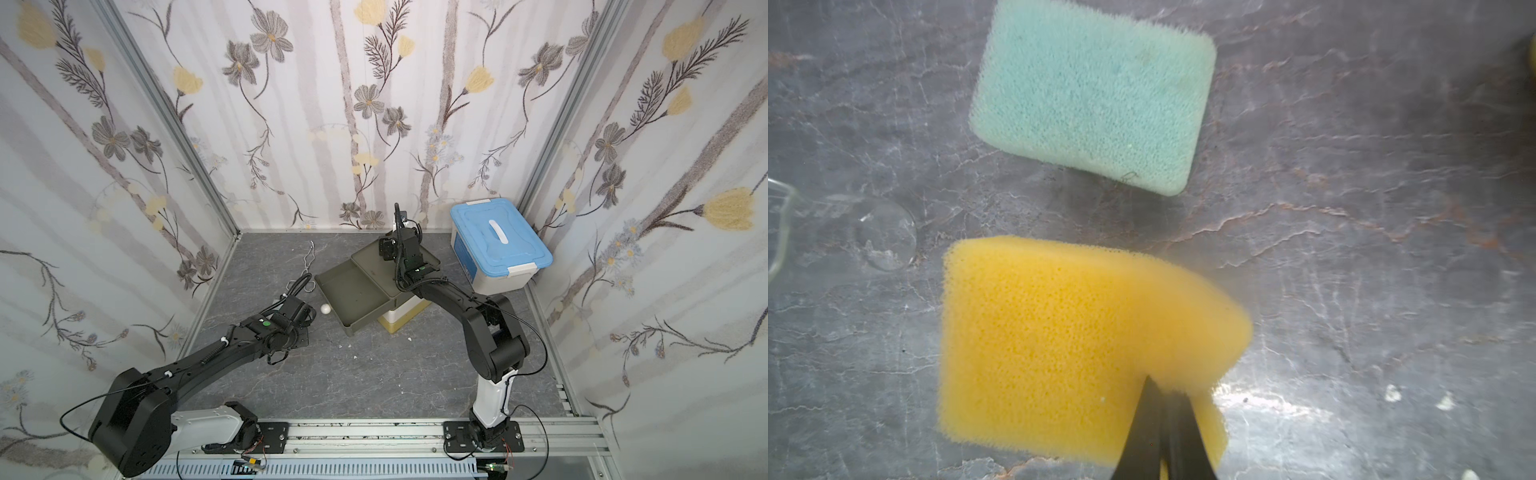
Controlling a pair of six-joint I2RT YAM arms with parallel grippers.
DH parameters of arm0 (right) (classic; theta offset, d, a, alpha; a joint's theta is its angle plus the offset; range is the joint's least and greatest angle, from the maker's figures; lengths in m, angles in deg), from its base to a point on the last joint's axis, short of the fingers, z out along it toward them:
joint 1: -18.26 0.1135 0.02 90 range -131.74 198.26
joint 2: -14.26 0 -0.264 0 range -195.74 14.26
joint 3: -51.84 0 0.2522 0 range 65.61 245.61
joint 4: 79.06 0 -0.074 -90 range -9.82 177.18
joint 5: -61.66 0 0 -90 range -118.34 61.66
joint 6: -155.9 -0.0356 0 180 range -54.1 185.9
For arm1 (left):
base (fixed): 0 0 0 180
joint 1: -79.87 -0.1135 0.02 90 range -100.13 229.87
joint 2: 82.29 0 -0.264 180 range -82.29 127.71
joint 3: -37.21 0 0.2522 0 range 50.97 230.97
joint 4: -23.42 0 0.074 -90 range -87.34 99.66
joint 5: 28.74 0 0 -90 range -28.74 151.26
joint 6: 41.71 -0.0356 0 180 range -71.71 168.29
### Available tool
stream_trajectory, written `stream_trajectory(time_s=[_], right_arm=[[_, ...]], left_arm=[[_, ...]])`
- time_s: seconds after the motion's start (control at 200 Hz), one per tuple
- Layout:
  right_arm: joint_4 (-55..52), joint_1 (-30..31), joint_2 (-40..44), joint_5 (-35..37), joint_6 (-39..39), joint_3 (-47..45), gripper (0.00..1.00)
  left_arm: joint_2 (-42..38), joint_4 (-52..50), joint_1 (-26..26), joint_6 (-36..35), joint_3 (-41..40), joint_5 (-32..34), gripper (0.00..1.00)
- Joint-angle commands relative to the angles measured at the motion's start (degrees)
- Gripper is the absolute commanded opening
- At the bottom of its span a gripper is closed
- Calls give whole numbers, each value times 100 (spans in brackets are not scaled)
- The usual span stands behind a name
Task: Take the sponge out of the drawer
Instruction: Place the sponge at the center of the board.
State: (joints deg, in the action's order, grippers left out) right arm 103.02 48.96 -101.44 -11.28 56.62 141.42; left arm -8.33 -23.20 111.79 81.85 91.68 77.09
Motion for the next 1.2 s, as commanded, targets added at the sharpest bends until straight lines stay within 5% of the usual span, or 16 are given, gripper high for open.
stream_trajectory(time_s=[0.0, 0.849, 1.194], right_arm=[[-2225, -10, -321, -543, -636, -139, 79], [-2336, -33, -400, -514, -575, -23, 79], [-2348, -38, -409, -498, -566, -7, 79]], left_arm=[[160, 267, -43, 195, -142, 148, 0], [202, 167, -431, -342, -201, -71, 0], [313, 68, -448, -307, -169, -186, 9]])
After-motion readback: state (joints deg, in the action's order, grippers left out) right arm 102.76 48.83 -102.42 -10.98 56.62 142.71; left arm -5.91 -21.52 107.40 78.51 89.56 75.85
